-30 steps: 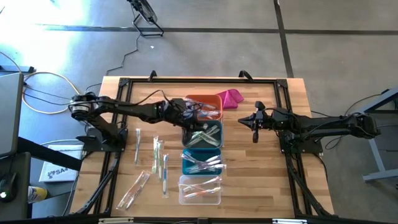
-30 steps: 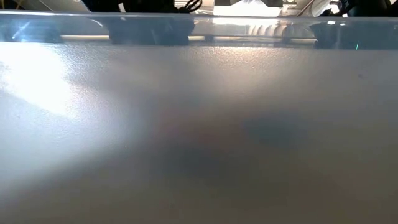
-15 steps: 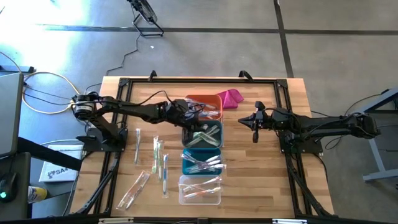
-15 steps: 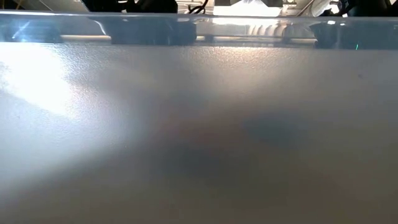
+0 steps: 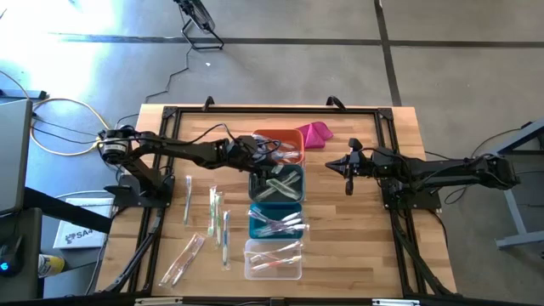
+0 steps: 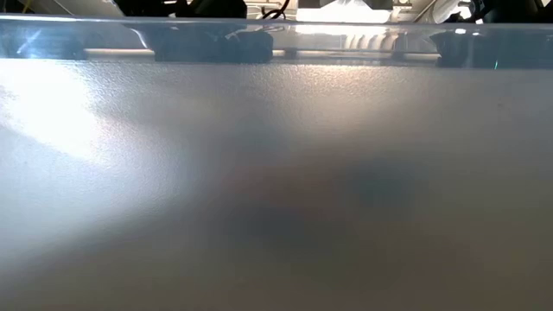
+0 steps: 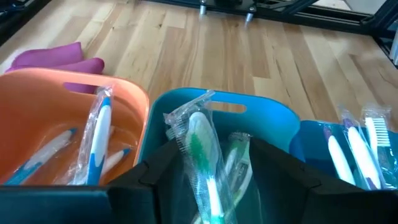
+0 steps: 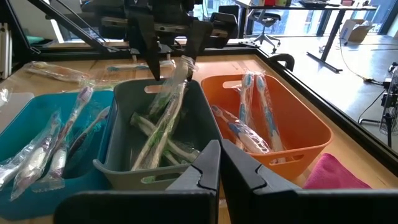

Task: Pick & Place Toothbrushes
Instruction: Put the green toothbrush into the green bin, then put the blue toothbrush into the orange bin

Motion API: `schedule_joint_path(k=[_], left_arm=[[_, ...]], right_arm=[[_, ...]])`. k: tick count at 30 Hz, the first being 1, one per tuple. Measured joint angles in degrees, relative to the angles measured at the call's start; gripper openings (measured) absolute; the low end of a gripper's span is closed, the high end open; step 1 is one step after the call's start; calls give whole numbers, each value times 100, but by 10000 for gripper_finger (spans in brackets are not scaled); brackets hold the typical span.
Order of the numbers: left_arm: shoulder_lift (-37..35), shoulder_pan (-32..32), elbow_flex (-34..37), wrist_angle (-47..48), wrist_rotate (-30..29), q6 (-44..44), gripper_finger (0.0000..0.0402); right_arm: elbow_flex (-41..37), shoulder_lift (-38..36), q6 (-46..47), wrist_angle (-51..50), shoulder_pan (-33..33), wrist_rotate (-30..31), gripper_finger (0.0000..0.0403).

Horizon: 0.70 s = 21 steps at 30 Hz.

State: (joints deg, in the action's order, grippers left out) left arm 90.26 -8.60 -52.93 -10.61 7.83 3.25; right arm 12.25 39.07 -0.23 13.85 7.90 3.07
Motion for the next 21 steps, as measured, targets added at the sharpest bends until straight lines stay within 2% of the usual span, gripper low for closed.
schedule_joint_path(k=[5, 12, 21], left_arm=[[0, 0, 0, 23, -12, -322, 180], [0, 2, -2, 52, -491, -503, 180], [0, 2, -2, 35, -500, -548, 180]], right_arm=[[0, 0, 0, 2, -2, 0, 4], [0, 0, -2, 0, 0, 0, 4], [0, 0, -2, 0, 0, -1, 4]])
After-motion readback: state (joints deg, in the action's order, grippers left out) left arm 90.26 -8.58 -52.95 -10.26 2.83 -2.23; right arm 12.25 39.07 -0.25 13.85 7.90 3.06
